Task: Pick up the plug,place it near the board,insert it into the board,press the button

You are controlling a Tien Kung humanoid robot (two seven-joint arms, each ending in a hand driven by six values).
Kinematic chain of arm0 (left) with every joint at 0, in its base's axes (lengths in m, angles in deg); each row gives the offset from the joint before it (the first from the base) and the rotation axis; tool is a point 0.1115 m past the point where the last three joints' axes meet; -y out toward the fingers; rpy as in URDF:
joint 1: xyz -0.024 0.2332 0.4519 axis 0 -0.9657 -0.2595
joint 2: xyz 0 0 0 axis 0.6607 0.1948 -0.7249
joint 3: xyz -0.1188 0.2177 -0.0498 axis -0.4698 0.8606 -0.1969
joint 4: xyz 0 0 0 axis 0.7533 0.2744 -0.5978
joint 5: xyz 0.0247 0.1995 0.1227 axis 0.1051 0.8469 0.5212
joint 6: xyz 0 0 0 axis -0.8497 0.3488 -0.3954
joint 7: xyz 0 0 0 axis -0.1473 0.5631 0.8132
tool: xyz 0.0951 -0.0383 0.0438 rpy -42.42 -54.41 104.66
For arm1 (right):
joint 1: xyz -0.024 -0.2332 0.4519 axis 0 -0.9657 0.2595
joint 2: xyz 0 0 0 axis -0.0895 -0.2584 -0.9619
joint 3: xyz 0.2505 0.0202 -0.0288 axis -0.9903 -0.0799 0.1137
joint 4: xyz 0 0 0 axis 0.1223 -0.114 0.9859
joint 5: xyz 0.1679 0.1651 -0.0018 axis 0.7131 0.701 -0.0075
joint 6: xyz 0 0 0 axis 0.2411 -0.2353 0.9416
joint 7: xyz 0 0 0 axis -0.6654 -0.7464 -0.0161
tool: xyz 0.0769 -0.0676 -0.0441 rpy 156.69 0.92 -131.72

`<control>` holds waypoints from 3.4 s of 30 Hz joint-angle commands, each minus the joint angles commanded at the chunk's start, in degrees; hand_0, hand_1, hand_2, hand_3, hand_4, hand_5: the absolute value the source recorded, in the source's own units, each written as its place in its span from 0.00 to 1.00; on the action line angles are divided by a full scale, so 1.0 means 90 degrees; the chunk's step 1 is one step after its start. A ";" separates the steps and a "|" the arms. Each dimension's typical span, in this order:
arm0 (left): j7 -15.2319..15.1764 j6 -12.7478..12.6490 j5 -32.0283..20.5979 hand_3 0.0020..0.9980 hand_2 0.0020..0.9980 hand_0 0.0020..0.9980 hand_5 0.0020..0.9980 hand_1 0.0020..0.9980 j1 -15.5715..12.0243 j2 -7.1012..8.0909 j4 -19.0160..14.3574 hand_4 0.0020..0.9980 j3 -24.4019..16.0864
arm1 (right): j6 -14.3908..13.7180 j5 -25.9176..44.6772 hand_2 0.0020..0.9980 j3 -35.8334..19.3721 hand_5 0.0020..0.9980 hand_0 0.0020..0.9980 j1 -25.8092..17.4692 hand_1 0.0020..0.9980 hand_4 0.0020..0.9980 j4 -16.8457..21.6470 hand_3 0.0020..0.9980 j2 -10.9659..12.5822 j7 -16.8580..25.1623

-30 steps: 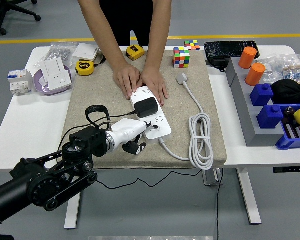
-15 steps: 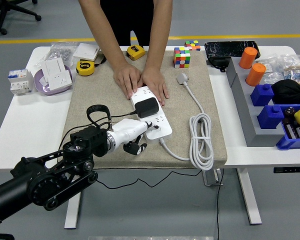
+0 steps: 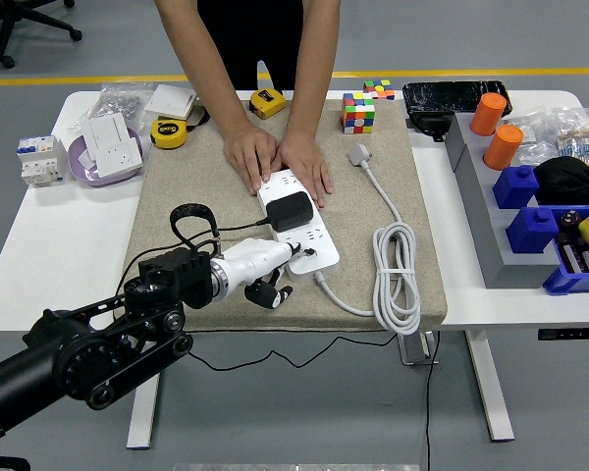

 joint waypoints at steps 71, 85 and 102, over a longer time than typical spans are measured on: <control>-0.1860 -0.1972 -0.1514 0.77 0.80 0.92 0.15 0.88 0.0438 -0.1066 0.2592 1.00 -0.2007 | 0.0019 0.0044 0.72 0.0176 0.98 0.75 -0.0029 0.74 1.00 0.0000 0.78 -0.0152 -0.0040; -0.1871 -0.1952 -0.1467 0.77 0.80 0.90 0.13 0.88 0.0653 -0.1066 0.3309 1.00 -0.1588 | 0.0019 -0.0021 0.72 0.0176 0.98 0.75 -0.0022 0.74 1.00 0.0000 0.78 -0.0129 -0.0063; -0.1663 -0.1423 -0.1865 0.91 0.95 1.00 0.77 1.00 0.0630 -0.1066 0.2844 1.00 -0.1337 | 0.0023 -0.0043 0.72 0.0235 0.98 0.74 -0.0054 0.74 1.00 0.0000 0.78 -0.0111 -0.0076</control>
